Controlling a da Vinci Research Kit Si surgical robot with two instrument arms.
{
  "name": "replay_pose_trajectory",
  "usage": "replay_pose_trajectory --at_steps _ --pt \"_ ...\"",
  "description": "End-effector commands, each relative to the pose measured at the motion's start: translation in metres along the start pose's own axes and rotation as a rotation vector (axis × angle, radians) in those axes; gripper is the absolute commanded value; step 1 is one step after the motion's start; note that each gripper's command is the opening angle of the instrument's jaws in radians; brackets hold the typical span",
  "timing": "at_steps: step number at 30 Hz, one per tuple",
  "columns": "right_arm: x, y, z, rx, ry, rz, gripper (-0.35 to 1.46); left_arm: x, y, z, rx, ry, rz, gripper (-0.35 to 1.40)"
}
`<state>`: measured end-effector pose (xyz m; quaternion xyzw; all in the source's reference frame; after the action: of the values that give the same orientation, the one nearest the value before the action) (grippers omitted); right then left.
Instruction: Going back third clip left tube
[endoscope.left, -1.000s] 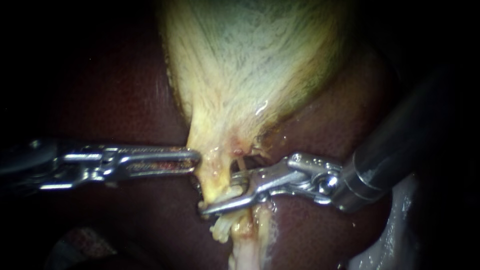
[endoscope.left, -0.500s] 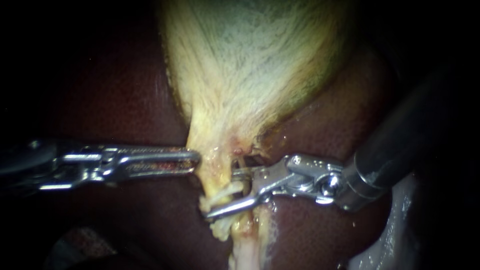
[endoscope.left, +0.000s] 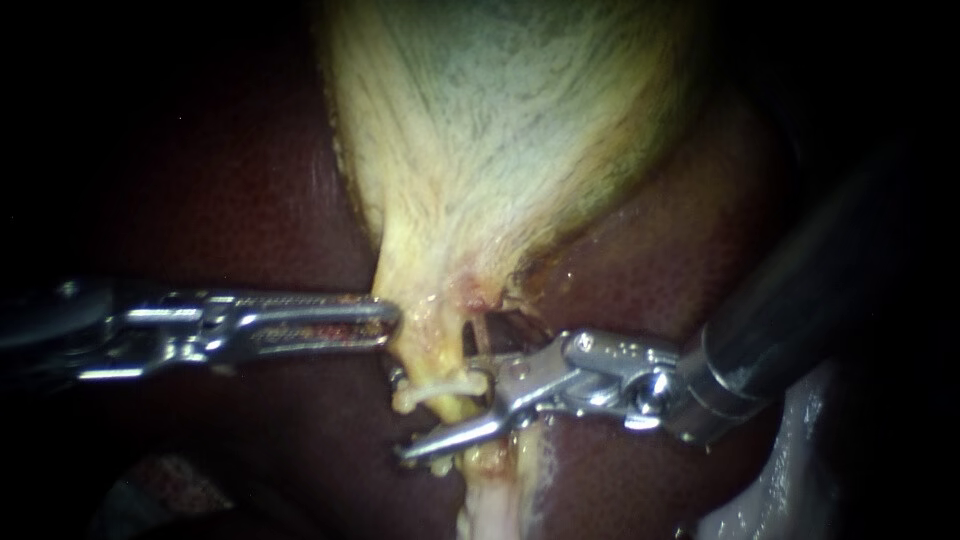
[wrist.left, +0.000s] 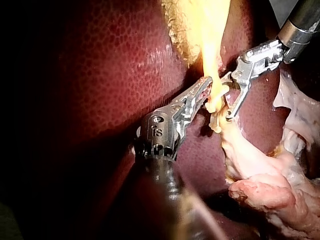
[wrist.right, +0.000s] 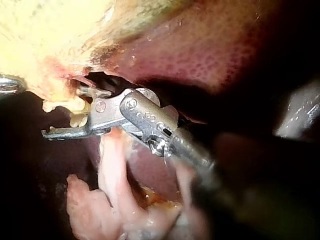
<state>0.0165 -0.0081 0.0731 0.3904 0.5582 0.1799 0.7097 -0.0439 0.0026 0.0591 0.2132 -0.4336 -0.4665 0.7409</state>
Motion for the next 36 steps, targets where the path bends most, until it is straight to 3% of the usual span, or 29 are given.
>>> replay_pose_trajectory --at_steps 1,5,11,17,27,36 --pt "-0.0001 0.0002 -0.0004 0.002 -0.001 0.001 0.60 0.0000 0.0000 0.0000 0.001 0.000 0.000 -0.35" --pt "-0.0006 0.0006 -0.0019 -0.004 0.002 0.001 0.60 0.0000 0.0000 -0.0001 0.001 0.000 0.000 -0.35" --pt "-0.0006 -0.0004 -0.0041 -0.012 0.007 -0.015 0.60 0.0000 -0.0001 -0.0002 0.001 0.000 0.000 -0.35" --pt "0.0006 -0.0017 -0.0075 -0.031 0.016 -0.071 0.60 0.0001 -0.0001 -0.0002 0.001 0.000 0.000 -0.35" --pt "0.0040 -0.0030 -0.0141 -0.078 0.031 -0.178 0.60 0.0001 -0.0001 -0.0001 0.000 0.000 0.000 -0.35" --pt "0.0044 -0.0039 -0.0145 -0.085 0.033 -0.190 0.60 0.0001 -0.0001 0.0000 0.000 0.000 0.000 -0.35"
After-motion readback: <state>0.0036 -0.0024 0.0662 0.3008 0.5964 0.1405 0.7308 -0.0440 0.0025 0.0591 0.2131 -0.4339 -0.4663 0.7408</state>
